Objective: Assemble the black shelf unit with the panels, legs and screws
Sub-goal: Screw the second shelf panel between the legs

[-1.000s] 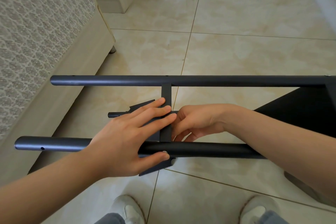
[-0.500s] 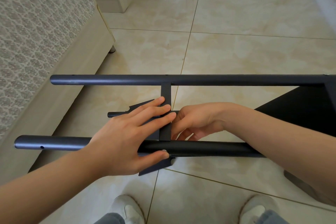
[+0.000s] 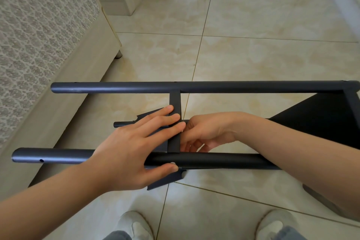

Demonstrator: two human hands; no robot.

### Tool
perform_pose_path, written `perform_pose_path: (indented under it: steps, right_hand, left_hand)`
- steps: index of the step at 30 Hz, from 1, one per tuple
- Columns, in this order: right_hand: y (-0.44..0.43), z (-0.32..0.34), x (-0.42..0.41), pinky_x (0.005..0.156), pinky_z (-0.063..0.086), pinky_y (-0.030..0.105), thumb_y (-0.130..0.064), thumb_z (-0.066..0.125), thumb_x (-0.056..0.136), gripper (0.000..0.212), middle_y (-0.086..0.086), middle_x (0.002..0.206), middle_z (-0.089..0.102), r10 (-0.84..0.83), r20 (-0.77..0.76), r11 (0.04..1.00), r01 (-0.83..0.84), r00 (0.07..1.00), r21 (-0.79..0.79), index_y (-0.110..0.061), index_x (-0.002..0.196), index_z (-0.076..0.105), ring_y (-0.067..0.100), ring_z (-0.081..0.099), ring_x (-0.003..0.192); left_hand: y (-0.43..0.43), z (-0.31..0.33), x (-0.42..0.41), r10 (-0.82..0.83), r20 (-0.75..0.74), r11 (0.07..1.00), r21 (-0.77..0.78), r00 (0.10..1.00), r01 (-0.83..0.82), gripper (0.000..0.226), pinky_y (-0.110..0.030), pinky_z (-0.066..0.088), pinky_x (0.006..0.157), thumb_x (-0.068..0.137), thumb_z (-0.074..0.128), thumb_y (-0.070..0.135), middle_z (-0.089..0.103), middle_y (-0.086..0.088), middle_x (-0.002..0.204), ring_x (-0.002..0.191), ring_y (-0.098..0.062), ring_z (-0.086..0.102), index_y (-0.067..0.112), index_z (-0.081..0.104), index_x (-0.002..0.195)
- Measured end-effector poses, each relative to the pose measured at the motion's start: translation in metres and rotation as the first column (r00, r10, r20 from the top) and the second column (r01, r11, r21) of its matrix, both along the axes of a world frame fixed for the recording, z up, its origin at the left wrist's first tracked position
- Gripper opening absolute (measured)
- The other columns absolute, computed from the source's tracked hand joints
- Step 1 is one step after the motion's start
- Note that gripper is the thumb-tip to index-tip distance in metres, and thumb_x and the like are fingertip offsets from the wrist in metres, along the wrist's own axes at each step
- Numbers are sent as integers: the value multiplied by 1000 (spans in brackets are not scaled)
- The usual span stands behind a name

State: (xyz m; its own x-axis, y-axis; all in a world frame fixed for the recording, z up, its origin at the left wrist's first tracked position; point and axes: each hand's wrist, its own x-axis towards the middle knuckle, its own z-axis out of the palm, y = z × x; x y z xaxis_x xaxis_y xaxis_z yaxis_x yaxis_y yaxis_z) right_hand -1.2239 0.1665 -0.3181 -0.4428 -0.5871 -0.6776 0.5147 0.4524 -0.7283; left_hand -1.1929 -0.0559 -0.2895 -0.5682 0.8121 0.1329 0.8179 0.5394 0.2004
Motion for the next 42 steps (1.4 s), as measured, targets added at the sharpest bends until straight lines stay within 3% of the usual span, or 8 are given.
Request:
perform_pose_path:
  steps: [7,12,18,22,28,32,36,42]
  right_hand:
    - [3,-2,-3,78,50,29,-5,60,92,18,9,90,68,-44,36,993,47,998,-108,-11,82,74,17,61,79]
    - [2,-2,-3,78,50,29,-13,59,92,19,6,83,70,-20,-2,999,20,1000,-26,-11,79,73,17,62,74]
    - [1,0,-1,83,52,33,-9,58,93,14,14,103,69,18,20,996,-16,1000,-89,-7,98,71,21,65,87]
    - [1,0,0,80,48,33,-14,55,94,20,6,86,70,-1,-41,1000,0,999,-15,-11,83,71,16,61,73]
    - [1,1,-1,86,50,34,-6,59,92,12,13,99,68,11,5,996,-10,1000,-93,-8,95,71,22,61,89]
    - [1,-1,-2,80,47,32,-14,59,93,14,7,85,68,-2,-33,1000,1,999,-28,-10,87,70,16,59,72]
    - [2,-1,-3,82,49,31,-7,59,92,12,12,98,67,-14,24,994,17,1000,-107,-9,92,71,20,59,84]
    - [2,-1,-2,78,49,30,-12,56,93,17,9,89,69,-2,-1,999,2,1000,-39,-9,86,71,16,60,73]
  left_hand:
    - [1,0,-1,0,-6,1000,2,1000,0,70,-40,58,92,91,51,63,44,8,151,150,-12,27,24,43,149]
    - [1,0,-1,3,-10,1000,2,1000,-3,70,-35,57,93,91,49,64,44,10,151,150,-11,27,24,44,149]
    - [0,0,-1,1,-8,1000,4,1000,-1,70,-36,57,94,91,52,62,44,9,151,150,-11,27,23,45,149]
    - [0,0,0,1,-2,1000,0,1000,-1,70,-39,58,92,92,49,64,43,9,152,150,-11,26,24,43,150]
    - [1,0,-1,0,-6,1000,-2,1000,0,70,-39,57,94,92,49,64,44,9,151,150,-11,26,24,44,149]
    - [1,0,-1,2,-6,1000,0,1000,-2,70,-37,56,94,91,51,63,44,9,151,150,-11,26,24,44,149]
    - [0,0,-1,-1,-9,1000,-2,1000,1,70,-35,55,96,92,50,63,44,9,151,149,-11,27,24,43,149]
    - [1,0,-2,3,-3,1000,2,1000,-3,70,-37,57,93,91,50,63,44,9,151,150,-11,27,24,43,149]
